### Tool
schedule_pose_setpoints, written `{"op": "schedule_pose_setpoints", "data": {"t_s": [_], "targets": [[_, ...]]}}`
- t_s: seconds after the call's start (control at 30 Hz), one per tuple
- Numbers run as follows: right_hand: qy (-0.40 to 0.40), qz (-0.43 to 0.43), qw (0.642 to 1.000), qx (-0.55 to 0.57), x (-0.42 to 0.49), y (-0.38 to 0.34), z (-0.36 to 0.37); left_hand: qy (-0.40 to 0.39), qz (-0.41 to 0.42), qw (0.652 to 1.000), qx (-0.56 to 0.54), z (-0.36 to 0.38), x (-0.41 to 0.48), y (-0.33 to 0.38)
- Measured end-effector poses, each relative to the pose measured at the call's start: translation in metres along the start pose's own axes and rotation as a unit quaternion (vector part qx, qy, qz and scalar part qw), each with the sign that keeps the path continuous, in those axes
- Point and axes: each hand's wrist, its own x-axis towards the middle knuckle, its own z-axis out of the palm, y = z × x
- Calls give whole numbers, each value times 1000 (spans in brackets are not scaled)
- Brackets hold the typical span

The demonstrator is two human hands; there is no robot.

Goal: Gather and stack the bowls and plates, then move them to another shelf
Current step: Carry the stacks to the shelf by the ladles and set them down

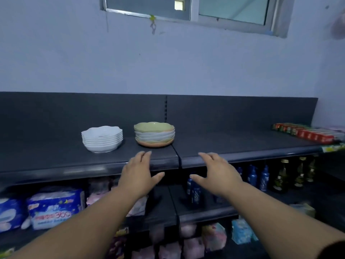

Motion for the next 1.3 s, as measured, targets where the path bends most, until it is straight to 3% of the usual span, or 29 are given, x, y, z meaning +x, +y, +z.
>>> {"op": "schedule_pose_setpoints", "data": {"t_s": [0.43, 0.6, 0.73, 0.87, 1.03, 1.3], "targets": [[49, -41, 994, 93, 231, -30, 47, 79, -29, 991, -103, 41, 213, -62], [53, -28, 981, 184, 298, -33, 60, 67, -106, 964, -234, 57, 259, -78], [-10, 9, 941, 338, 329, -35, 74, 32, -210, 883, -419, 70, 271, -87], [-85, 24, 900, 427, 340, -32, 80, 3, -229, 843, -487, 78, 271, -88], [-100, 23, 873, 477, 342, -28, 80, 3, -246, 835, -492, 78, 271, -82], [-72, 17, 818, 570, 336, -22, 78, 65, -254, 823, -504, 59, 260, -56]]}}
